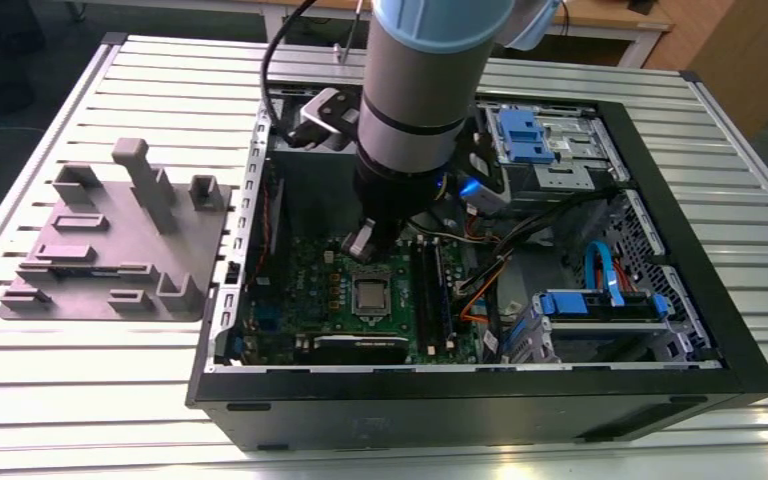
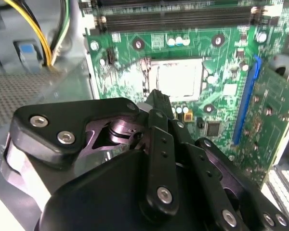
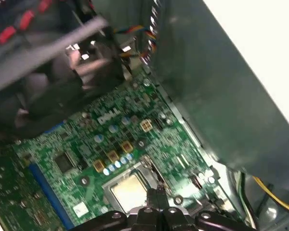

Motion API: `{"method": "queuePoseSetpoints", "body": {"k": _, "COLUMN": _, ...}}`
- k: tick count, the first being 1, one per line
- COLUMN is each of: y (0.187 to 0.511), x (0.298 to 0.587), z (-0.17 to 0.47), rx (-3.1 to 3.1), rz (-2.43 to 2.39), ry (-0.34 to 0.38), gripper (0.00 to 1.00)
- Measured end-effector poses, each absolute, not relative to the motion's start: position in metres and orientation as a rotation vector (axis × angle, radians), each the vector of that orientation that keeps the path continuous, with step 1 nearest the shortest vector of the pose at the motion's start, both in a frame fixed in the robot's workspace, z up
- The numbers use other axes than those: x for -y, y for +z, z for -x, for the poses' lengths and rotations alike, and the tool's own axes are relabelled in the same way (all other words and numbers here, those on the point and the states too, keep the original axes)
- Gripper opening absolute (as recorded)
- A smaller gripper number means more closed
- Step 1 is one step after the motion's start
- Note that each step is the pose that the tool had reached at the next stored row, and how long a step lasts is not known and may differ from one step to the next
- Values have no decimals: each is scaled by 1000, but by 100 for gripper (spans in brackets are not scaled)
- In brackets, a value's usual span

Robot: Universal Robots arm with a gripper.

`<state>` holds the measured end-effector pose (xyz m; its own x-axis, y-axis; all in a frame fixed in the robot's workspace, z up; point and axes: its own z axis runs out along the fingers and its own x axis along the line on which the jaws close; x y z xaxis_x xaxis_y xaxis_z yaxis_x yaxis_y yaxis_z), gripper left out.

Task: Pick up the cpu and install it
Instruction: 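Close the cpu cover, then install the first cpu locking lever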

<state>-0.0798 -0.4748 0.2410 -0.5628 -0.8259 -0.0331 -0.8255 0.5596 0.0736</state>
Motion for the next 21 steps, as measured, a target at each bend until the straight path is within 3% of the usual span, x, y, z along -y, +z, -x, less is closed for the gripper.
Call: {"method": "queuePoseSetpoints", "body": {"k": 21, "y": 241, "x": 475, "z": 76, "rx": 2768, "rz": -1469, "ry": -127, "gripper": 10}}
